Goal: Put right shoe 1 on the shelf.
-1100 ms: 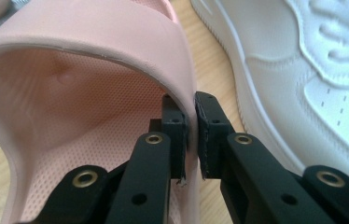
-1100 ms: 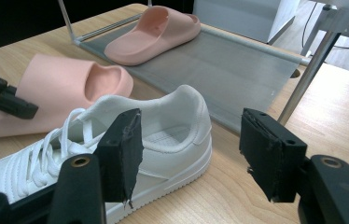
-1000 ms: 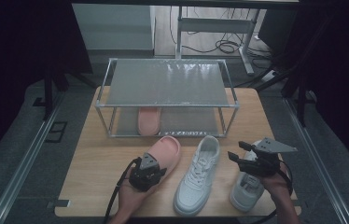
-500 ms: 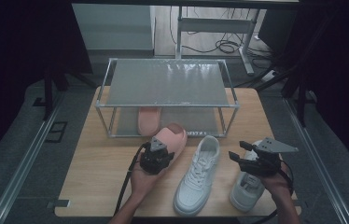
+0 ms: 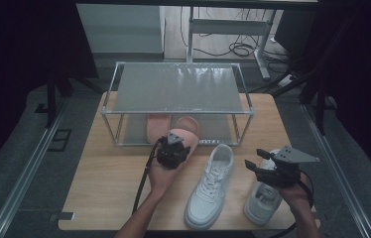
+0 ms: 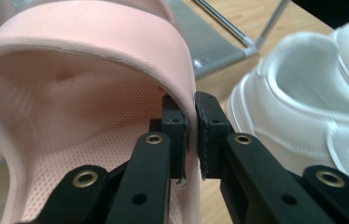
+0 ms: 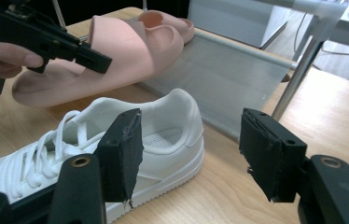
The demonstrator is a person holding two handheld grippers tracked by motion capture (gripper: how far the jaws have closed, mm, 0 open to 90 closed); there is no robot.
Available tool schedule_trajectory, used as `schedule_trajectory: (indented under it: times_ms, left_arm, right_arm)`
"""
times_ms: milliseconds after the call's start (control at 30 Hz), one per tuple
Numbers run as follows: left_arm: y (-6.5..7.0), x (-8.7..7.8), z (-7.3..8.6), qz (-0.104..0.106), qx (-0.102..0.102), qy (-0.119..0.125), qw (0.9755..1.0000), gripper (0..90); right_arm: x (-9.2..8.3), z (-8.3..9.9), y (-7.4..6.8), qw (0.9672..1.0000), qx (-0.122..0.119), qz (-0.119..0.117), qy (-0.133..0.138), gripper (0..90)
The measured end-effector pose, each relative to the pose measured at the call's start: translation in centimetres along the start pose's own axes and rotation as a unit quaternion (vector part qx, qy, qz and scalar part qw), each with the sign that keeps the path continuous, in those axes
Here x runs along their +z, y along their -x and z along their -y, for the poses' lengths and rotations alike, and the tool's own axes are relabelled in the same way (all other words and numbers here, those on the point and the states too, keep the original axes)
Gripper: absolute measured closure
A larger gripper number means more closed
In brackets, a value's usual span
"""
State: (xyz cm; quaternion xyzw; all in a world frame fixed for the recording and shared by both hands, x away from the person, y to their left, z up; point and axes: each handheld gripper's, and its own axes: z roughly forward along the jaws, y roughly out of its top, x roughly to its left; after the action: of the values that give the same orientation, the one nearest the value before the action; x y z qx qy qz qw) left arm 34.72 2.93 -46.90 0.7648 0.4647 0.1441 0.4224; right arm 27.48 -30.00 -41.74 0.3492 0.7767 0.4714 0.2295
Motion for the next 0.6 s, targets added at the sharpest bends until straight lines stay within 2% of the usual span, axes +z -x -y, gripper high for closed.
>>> schedule_trajectory:
  times_ms: [100,267,400,600]
  left_arm:
    - [-0.1,0.5,-0.4,-0.009,-0.003,0.000,1.0000,83.8]
    - [-0.4,2.2,-1.1,-0.019,-0.020,-0.002,0.9996,83.6]
    - [-0.7,3.0,-1.4,-0.037,-0.024,0.007,0.9990,84.0]
    - [-0.8,4.1,-1.9,-0.043,-0.026,0.000,0.9987,83.8]
  right_arm:
    - [-0.1,-0.1,0.0,1.0000,-0.002,-0.001,0.000,40.1]
    - [-0.2,0.0,0.2,1.0000,0.000,-0.001,0.001,40.0]
    - [-0.3,0.0,0.3,1.0000,0.002,-0.001,0.002,40.0]
    - [-0.4,0.0,0.4,1.0000,0.004,0.000,0.003,40.0]
